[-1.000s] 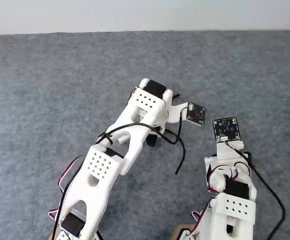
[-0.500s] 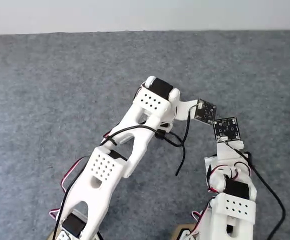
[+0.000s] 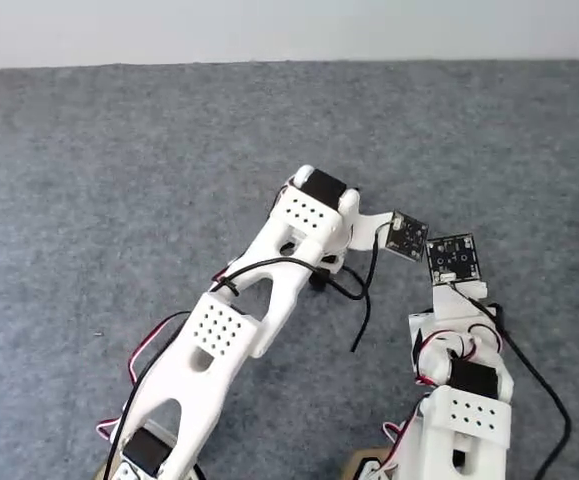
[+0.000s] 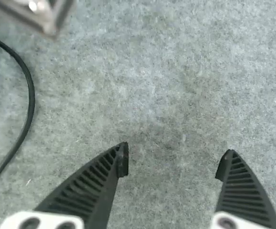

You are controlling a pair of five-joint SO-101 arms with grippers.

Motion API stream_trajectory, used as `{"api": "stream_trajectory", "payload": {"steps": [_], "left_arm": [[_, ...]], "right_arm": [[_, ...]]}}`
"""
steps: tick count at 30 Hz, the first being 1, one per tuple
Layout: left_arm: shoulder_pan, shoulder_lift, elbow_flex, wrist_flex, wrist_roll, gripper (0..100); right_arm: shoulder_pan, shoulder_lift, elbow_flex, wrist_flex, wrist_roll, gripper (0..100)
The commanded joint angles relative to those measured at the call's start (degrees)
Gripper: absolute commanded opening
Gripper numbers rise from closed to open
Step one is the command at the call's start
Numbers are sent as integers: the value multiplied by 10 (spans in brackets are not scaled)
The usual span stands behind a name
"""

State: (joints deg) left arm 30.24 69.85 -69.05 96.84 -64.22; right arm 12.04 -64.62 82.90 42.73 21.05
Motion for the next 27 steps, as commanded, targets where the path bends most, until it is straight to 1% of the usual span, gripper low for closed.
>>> {"api": "stream_trajectory", "payload": {"steps": [1, 9, 10, 14, 15, 24, 27], "left_arm": [[-4, 10, -37, -12, -2, 227], [-19, 17, -46, -13, -4, 212], [-21, 17, -46, -13, -4, 186], [-23, 17, -46, -10, -4, 27], [-24, 17, -46, -9, -4, 9], [-24, 12, -46, 18, -1, 13], [-24, 11, -71, 38, 1, 12]], "right_arm": [[-2, -8, -11, -11, -4, 314], [-2, -8, -11, -11, -4, 314], [-2, -8, -11, -11, -4, 314], [-2, -8, -11, -11, -4, 314], [-2, -8, -11, -11, -4, 314], [-2, -8, -11, -11, -4, 314], [-2, -8, -11, -11, -4, 314]]}}
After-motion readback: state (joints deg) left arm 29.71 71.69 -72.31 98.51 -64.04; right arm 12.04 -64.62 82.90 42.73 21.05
